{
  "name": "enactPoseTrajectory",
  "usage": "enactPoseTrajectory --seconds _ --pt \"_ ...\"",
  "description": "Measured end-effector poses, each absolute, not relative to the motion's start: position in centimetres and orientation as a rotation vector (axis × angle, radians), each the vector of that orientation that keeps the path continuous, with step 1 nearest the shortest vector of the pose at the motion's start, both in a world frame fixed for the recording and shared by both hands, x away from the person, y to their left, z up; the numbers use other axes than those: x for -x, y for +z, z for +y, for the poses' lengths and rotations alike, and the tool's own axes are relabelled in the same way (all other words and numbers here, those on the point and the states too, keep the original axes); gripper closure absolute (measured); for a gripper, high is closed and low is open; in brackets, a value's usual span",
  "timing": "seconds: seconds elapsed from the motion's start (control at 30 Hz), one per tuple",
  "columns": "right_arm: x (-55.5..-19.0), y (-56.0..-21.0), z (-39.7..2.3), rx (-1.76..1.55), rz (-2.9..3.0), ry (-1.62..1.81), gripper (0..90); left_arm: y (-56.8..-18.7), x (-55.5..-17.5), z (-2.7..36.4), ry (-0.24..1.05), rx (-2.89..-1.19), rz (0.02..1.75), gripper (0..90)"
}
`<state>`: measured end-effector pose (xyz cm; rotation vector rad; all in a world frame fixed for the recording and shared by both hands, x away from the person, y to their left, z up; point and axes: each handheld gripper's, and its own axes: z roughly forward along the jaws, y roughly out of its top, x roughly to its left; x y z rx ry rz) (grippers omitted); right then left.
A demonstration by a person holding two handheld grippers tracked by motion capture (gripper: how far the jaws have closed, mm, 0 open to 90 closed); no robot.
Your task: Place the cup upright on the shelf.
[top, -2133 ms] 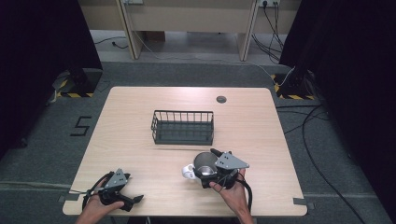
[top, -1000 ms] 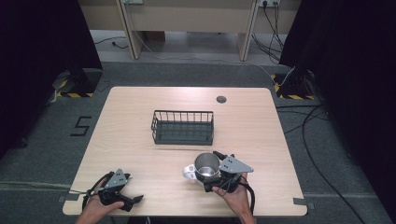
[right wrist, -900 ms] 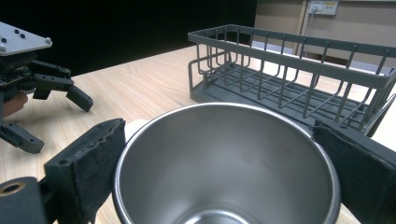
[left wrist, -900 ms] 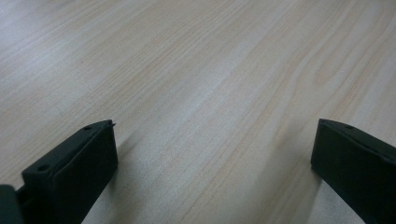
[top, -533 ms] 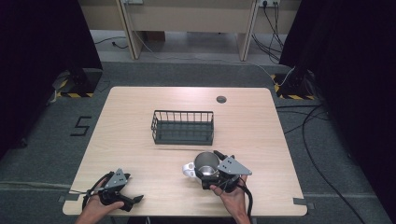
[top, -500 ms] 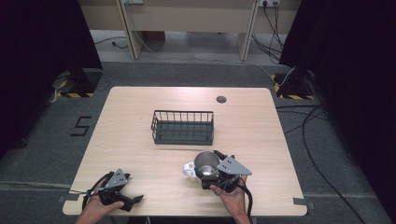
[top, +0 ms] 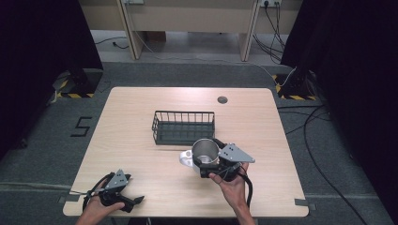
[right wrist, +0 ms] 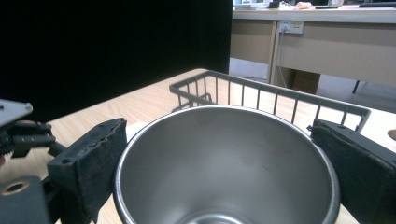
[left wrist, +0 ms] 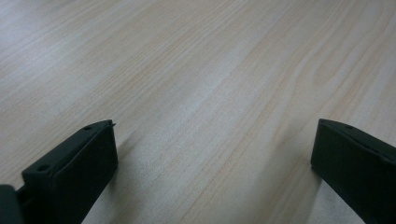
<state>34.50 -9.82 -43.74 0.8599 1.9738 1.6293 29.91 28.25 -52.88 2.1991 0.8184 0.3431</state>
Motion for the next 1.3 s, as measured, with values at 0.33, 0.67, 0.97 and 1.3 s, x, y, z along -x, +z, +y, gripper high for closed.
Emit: enactPoseTrajectory --seconds 0.33,0.67,0.97,1.3 --pt "-36.4 -41.7 -9.0 -0.856 1.961 1.632 6.6 -52.9 -29.9 28.2 0.343 -2.199 0.818 0.0" --pt "-38.8 -38.5 -8.4 -0.85 1.939 1.646 6.6 -52.9 -29.9 28.2 0.343 -2.195 0.82 0.0" --pt "-40.8 -37.0 -7.8 -0.846 1.924 1.63 6.6 -52.9 -29.9 28.2 0.342 -2.195 0.82 0.0" --pt "-43.4 -36.7 -6.9 -0.863 1.926 1.605 6.6 -52.9 -29.9 28.2 0.343 -2.197 0.82 0.0"
